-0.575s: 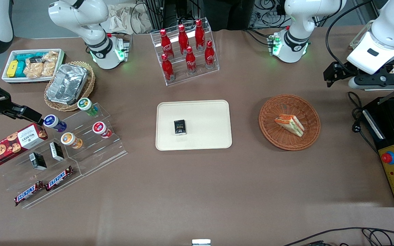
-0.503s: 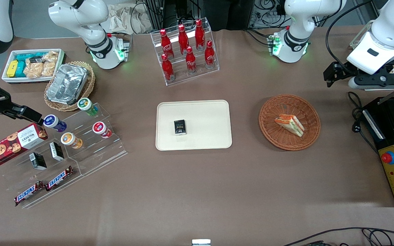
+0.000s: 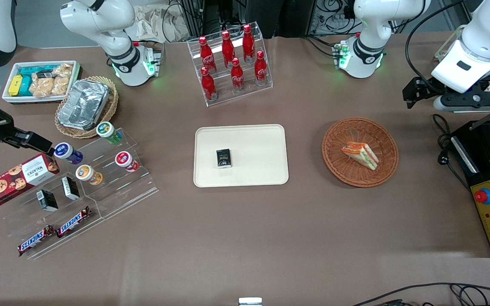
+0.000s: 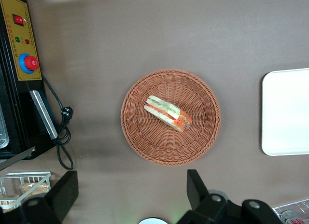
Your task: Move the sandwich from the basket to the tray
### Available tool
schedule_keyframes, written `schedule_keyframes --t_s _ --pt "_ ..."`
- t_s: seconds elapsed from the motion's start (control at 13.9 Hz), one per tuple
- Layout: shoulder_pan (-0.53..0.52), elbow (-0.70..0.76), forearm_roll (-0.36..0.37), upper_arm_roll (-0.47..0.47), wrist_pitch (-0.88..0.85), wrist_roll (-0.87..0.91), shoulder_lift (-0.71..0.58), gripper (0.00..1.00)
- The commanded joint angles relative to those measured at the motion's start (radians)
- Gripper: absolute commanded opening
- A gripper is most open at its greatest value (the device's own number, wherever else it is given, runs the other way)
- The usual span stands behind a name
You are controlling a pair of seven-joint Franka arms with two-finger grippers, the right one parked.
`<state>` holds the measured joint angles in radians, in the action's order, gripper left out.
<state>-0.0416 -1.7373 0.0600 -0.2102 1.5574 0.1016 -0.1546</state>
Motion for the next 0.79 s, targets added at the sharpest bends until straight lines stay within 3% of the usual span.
schedule_keyframes --t_s 0.0,0.72 --pt "0.006 -0.013 0.021 0.0 -0.007 0.062 -0.011 1.0" --pt "0.008 -0.114 -0.051 -0.002 0.065 0.467 -0.01 1.0"
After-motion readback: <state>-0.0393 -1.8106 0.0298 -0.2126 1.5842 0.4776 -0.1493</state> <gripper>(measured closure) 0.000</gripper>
